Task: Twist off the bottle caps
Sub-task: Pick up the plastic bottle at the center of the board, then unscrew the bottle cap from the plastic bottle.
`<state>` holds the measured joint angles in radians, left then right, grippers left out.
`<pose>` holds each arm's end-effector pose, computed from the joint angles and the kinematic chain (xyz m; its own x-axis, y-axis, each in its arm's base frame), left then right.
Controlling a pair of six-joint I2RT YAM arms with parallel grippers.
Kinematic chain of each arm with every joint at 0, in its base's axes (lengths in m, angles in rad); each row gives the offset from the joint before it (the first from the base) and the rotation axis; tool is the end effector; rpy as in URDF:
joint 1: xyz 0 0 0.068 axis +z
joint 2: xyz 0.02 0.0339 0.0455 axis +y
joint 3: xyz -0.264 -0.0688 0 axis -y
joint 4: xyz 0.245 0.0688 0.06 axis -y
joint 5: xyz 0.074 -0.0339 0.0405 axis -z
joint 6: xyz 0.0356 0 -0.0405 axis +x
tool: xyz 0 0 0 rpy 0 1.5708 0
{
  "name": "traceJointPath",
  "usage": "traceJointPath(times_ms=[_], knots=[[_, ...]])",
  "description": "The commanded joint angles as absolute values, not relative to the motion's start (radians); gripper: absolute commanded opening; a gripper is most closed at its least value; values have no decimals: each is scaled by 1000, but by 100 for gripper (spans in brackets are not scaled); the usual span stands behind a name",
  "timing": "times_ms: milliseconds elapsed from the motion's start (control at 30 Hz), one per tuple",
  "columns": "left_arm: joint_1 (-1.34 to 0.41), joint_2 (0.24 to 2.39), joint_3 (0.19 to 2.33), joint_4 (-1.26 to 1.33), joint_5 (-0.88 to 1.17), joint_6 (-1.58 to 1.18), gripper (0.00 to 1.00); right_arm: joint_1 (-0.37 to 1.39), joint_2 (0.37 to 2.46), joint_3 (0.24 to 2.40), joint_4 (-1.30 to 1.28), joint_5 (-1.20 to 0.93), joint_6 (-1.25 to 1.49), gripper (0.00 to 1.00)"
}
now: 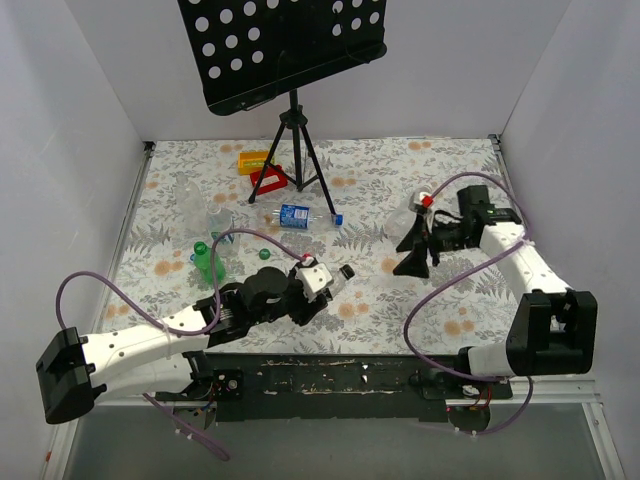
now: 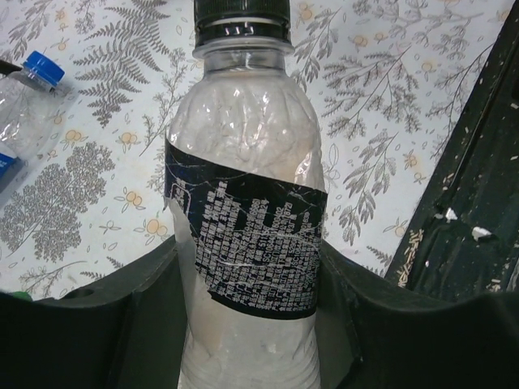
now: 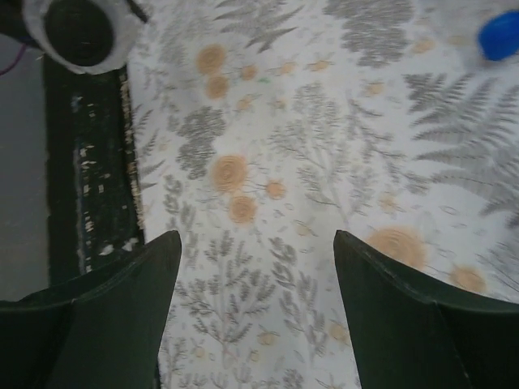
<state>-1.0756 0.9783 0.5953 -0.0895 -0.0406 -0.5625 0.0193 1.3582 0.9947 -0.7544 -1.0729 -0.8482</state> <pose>0.1057 -0.1927 0.2467 -0.6426 0.0686 -0.7631 0.6138 0.6421 -0.4592 0.2538 0.0362 0.2587 -0.2993 -0.3641 -0.8820 -0.9346 0.2979 0.1942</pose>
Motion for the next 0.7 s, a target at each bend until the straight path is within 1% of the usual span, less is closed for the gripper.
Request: traceJointPath(times_ms=[0, 100, 233, 400, 633, 667], knots=[[-1078, 927, 555, -94, -63, -503, 10, 182, 1351, 994, -934, -1135, -921, 83], [-1078, 928, 548, -87, -54, -500, 10, 299, 1333, 966, -850, -1092, -833, 83], [-1078, 937, 551, -100, -51, -500, 10, 391, 1310, 956, -752, -1019, -740, 83], [-1078, 927, 549, -107, -61, -499, 10, 416, 1316, 992, -672, -948, -597, 82], [-1078, 934, 555, -112, -52, -492, 10, 436, 1339, 1005, -655, -1002, -494, 82], [-1078, 936, 557, -112, -49, -492, 10, 443, 1347, 1006, -652, -1006, -488, 81]])
